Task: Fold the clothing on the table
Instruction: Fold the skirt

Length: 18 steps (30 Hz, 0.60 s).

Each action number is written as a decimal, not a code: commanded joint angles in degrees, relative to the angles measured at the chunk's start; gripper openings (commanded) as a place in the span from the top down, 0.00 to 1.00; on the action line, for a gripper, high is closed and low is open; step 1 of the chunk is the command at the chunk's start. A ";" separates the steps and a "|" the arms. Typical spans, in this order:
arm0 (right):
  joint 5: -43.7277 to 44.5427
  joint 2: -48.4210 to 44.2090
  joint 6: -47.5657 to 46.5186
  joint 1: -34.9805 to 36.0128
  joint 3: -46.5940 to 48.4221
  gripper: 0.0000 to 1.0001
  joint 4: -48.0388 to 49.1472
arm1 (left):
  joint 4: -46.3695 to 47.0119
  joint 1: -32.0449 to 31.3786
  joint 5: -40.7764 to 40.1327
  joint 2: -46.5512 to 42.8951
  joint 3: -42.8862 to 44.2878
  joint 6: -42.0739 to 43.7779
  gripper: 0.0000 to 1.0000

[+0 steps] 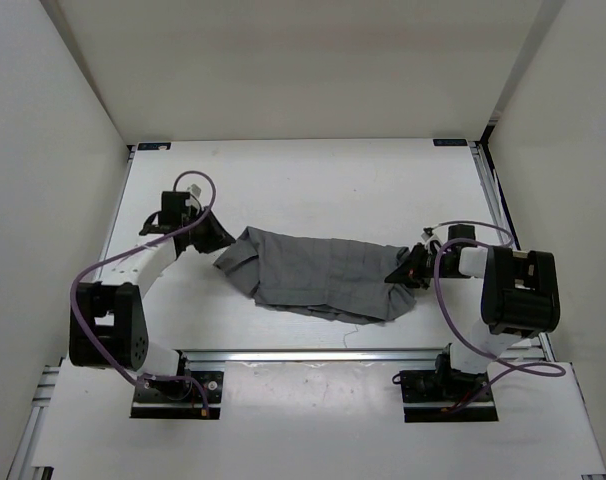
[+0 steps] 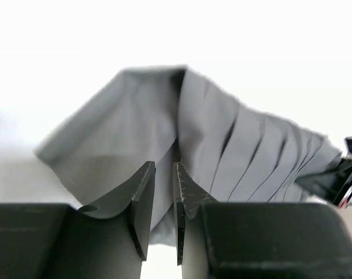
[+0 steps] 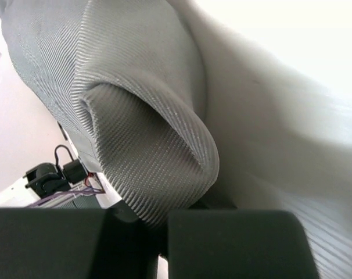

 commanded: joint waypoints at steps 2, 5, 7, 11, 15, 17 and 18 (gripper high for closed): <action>1.30 -1.18 -4.39 -2.78 2.18 1.00 -5.33 | -0.21 -0.67 -3.92 -0.76 4.32 2.80 0.70; 1.22 -1.53 -4.74 -3.14 2.44 1.00 -6.47 | 2.60 -0.93 -5.68 0.82 1.95 1.66 0.70; 1.31 -1.97 -4.92 -3.06 2.27 1.00 -6.82 | 3.48 -1.98 -7.25 2.13 0.28 1.48 0.74; 0.60 -2.15 -4.92 -2.79 2.18 1.00 -7.09 | 4.02 -5.75 -12.61 4.15 -2.28 3.49 0.82; 0.43 -2.23 -4.66 -2.09 2.36 1.00 -7.26 | 2.53 -10.76 -19.90 4.95 -2.37 4.99 0.79; 0.34 -2.15 -4.31 -1.83 2.62 1.00 -7.52 | 1.56 -13.40 -24.22 6.26 -1.93 6.57 0.81; -0.01 -2.15 -4.48 -1.74 2.27 1.00 -7.44 | 0.95 -13.67 -26.49 6.88 -2.10 6.49 0.82</action>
